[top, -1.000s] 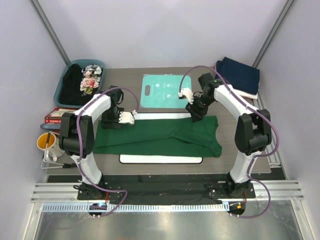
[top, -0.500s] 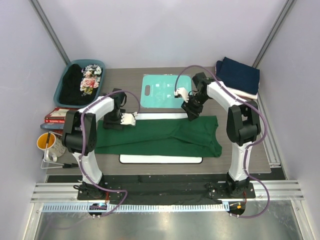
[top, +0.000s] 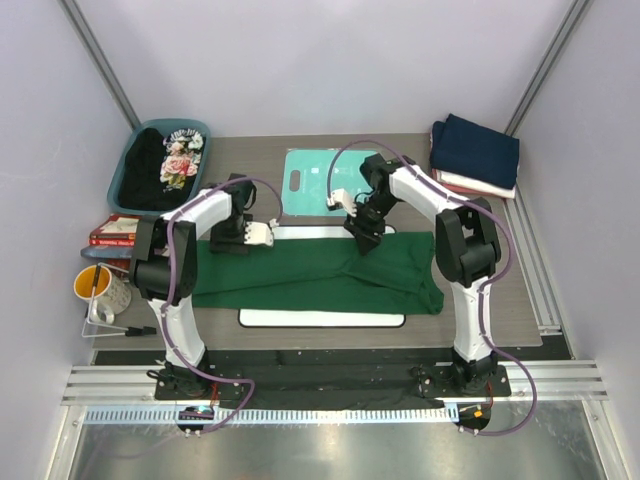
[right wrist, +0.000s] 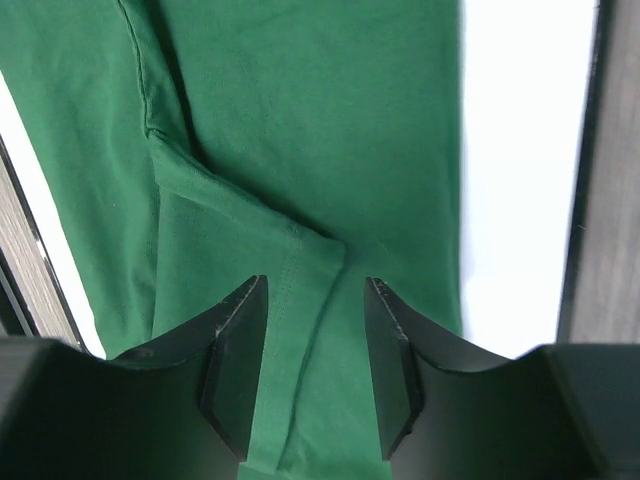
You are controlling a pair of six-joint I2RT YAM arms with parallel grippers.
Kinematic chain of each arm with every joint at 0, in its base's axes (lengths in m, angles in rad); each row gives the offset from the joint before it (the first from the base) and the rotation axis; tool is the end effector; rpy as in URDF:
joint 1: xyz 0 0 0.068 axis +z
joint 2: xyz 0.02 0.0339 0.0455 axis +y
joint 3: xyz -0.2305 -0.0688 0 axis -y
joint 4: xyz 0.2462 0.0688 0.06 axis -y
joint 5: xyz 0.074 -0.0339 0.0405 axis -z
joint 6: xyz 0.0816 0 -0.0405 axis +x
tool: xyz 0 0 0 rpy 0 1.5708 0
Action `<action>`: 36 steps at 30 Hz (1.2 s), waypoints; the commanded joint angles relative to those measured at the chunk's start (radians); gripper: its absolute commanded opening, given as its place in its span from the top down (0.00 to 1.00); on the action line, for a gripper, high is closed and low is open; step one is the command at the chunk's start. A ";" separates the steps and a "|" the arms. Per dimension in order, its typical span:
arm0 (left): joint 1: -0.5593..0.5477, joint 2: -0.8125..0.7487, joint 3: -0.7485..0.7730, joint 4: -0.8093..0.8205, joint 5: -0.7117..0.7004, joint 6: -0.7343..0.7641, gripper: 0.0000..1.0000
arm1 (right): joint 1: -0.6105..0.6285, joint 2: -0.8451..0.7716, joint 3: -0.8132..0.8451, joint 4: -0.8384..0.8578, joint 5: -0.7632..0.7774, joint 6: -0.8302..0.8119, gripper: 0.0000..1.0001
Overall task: Fold and stack the t-shirts
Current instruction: Fold the other side of the tshirt into a rectangle
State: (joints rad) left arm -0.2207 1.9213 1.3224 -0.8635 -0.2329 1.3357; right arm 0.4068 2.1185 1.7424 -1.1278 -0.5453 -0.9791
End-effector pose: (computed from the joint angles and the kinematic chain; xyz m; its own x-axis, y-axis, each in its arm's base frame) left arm 0.3485 -0.0589 0.0883 -0.0425 0.9793 0.1979 0.9873 0.0108 0.1587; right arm 0.3512 0.1974 0.1322 -0.2039 -0.8605 -0.4668 -0.9670 0.1026 0.2332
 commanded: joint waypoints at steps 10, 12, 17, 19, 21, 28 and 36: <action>-0.003 0.022 0.060 0.006 -0.006 -0.009 0.35 | 0.018 0.081 0.081 -0.004 -0.024 -0.024 0.49; -0.003 0.025 0.063 0.000 -0.005 -0.006 0.36 | 0.023 0.096 0.092 -0.003 -0.024 -0.023 0.49; -0.002 0.030 0.064 0.001 -0.006 -0.001 0.36 | 0.047 0.103 0.094 -0.024 -0.015 -0.050 0.52; -0.002 0.033 0.066 0.003 -0.008 0.000 0.37 | 0.058 0.092 0.075 -0.044 -0.004 -0.070 0.55; 0.000 0.035 0.069 0.007 -0.008 0.005 0.37 | 0.064 0.083 0.051 -0.053 0.008 -0.093 0.65; 0.000 0.058 0.095 0.006 -0.008 0.008 0.37 | 0.073 0.046 0.040 -0.104 0.018 -0.102 0.99; -0.006 0.071 0.110 0.008 -0.002 0.014 0.37 | 0.093 -0.041 0.057 -0.243 0.034 -0.144 0.99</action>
State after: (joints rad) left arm -0.2207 1.9835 1.3979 -0.8593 -0.2352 1.3426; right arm 0.4820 2.1895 1.7874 -1.2499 -0.5140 -1.0794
